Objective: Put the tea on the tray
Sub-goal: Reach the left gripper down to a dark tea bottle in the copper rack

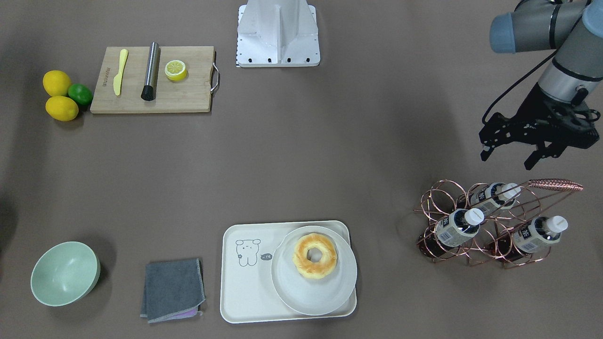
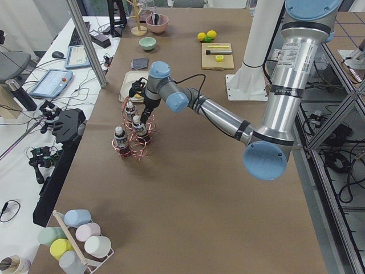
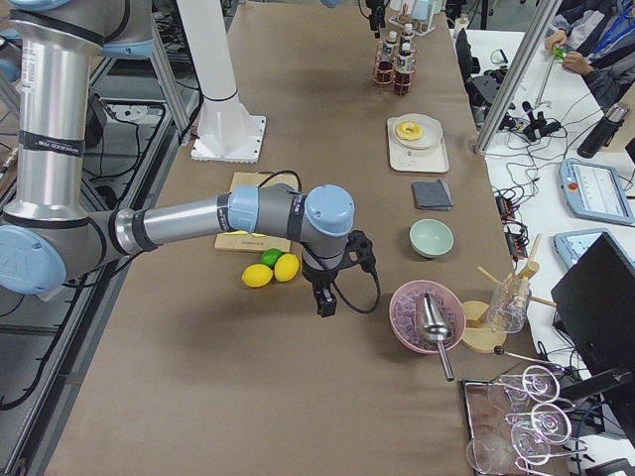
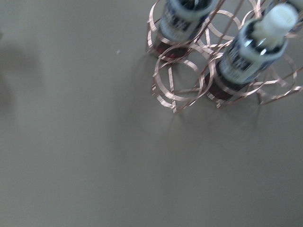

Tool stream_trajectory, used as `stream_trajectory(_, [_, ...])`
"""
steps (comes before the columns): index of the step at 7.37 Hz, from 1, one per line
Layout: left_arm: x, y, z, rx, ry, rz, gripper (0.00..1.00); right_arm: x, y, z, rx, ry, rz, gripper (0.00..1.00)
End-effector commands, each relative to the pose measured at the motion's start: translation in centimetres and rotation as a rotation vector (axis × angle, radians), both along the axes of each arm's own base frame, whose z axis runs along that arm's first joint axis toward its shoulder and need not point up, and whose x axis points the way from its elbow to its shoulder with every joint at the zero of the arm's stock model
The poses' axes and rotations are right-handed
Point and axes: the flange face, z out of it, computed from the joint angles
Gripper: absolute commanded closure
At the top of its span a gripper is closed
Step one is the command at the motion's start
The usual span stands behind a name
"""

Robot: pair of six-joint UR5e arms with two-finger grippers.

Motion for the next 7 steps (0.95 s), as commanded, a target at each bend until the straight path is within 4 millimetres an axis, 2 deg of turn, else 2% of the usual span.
stream_trajectory(1, [1.2, -2.0, 0.7, 0.037, -0.014, 0.042, 0.07, -0.2, 1.6, -0.6, 0.002, -0.027, 0.004, 0.00])
stream_trajectory(2, [1.1, -2.1, 0.7, 0.033, -0.014, 0.038, 0.07, -0.3, 1.9, -0.9, 0.007, -0.032, 0.005, 0.00])
stream_trajectory(4, [-0.7, -2.6, 0.8, 0.027, -0.016, 0.008, 0.10, -0.3, 2.3, -0.8, 0.002, -0.032, 0.007, 0.00])
stream_trajectory(7, [0.0, -3.6, 0.7, 0.016, -0.012, 0.000, 0.12, -0.3, 2.5, -0.5, -0.009, -0.032, 0.008, 0.00])
